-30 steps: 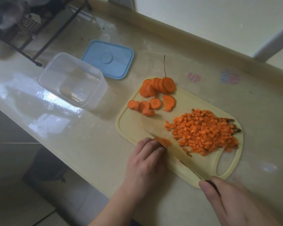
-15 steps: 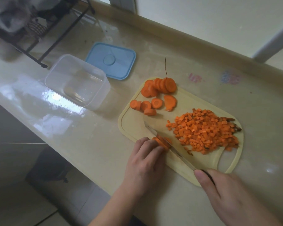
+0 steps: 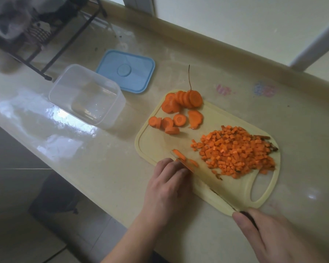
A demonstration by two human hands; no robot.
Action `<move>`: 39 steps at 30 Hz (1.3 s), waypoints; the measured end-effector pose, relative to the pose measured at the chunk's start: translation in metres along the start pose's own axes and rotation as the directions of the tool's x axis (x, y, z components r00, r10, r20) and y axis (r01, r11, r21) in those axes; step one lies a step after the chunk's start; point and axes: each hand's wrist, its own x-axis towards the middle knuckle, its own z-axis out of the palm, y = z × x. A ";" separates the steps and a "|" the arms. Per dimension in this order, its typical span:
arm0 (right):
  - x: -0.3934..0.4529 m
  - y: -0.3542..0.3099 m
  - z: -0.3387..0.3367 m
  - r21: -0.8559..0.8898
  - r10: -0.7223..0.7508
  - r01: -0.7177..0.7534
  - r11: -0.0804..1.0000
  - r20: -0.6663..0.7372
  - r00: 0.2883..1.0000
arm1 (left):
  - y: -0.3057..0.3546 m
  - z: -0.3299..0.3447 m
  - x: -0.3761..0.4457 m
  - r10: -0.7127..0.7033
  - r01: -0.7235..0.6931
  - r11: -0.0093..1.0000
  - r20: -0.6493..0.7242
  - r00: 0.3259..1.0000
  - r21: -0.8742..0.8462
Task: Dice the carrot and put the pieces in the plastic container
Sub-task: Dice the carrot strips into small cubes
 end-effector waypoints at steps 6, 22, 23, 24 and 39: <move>0.015 -0.016 0.002 -0.058 0.009 -0.007 0.998 0.045 0.999 | 0.000 0.002 -0.001 -0.012 0.013 1.000 -0.036 0.999 0.007; 0.013 0.003 0.006 0.159 -0.098 0.111 0.981 -0.084 0.992 | -0.005 -0.004 -0.006 0.015 -0.015 1.000 -0.021 1.000 0.004; 0.011 0.004 0.007 0.146 -0.098 0.108 0.983 -0.075 0.992 | -0.005 -0.004 -0.006 0.010 -0.010 1.000 -0.021 1.000 -0.002; 0.009 0.004 0.007 0.127 -0.097 0.105 0.986 -0.066 0.993 | -0.005 -0.004 -0.006 0.005 -0.005 1.000 -0.019 1.000 -0.008; 0.015 -0.024 0.001 -0.110 -0.022 0.024 0.994 0.018 1.000 | -0.006 -0.001 -0.006 0.014 -0.017 0.999 -0.066 0.998 -0.037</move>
